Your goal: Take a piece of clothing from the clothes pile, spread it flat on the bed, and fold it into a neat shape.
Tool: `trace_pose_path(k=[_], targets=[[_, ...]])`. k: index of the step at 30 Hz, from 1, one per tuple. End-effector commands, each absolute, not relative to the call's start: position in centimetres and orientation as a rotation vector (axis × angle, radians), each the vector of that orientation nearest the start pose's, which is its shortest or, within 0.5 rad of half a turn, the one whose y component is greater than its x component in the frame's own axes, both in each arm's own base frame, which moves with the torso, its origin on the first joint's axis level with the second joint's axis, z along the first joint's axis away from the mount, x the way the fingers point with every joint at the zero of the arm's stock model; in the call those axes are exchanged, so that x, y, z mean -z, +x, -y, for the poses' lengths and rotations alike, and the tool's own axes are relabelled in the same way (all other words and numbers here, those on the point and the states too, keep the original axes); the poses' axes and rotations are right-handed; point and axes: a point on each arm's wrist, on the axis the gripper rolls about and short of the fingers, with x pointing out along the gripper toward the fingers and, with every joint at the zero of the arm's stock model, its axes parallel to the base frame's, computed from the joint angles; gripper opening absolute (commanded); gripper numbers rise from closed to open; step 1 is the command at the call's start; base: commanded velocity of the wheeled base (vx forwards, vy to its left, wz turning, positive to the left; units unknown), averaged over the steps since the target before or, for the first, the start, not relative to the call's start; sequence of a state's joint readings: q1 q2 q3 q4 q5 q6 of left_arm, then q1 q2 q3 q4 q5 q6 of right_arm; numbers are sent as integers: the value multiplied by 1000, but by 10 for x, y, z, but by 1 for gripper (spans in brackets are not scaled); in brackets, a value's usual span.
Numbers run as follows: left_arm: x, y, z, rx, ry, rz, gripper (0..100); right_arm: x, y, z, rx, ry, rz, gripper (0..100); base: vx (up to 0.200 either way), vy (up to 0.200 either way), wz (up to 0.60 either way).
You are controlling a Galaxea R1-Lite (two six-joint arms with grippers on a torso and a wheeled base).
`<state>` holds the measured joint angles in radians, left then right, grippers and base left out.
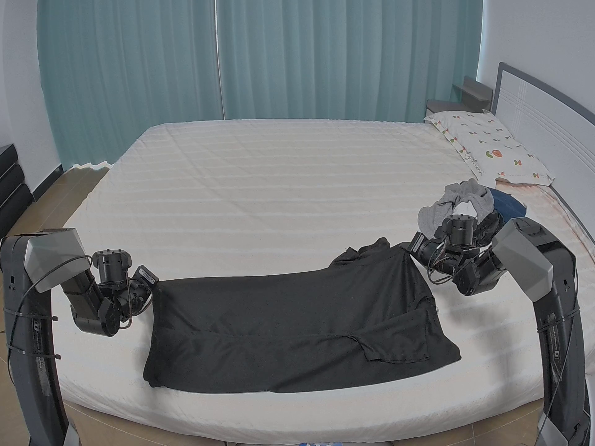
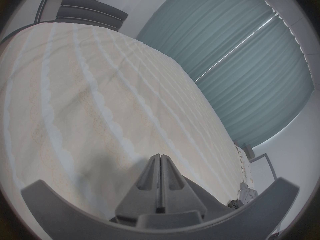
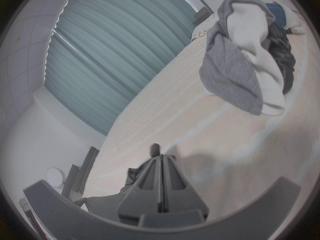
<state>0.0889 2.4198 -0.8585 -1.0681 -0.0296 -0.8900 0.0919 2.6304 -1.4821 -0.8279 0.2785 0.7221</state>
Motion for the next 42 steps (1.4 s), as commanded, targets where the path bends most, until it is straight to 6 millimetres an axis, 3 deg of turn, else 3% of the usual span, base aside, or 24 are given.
trace_pose_path(k=[1, 8, 16, 27, 42], targets=[[16, 389, -35, -266, -909, -404, 0, 2, 489, -40, -227, 747, -424, 0, 0, 0, 0], [15, 385, -35, -252, -904, -377, 0, 11, 485, -36, -223, 742, -448, 0, 0, 0, 0], [15, 379, -35, -252, -894, -388, 0, 8, 476, -35, -230, 745, -472, 0, 0, 0, 0], [11, 364, -39, -226, -831, -378, 0, -6, 451, -15, -311, 734, -528, 0, 0, 0, 0], [22, 316, -49, -52, -644, -460, 0, 19, 410, -3, -378, 576, -655, 0, 0, 0, 0]])
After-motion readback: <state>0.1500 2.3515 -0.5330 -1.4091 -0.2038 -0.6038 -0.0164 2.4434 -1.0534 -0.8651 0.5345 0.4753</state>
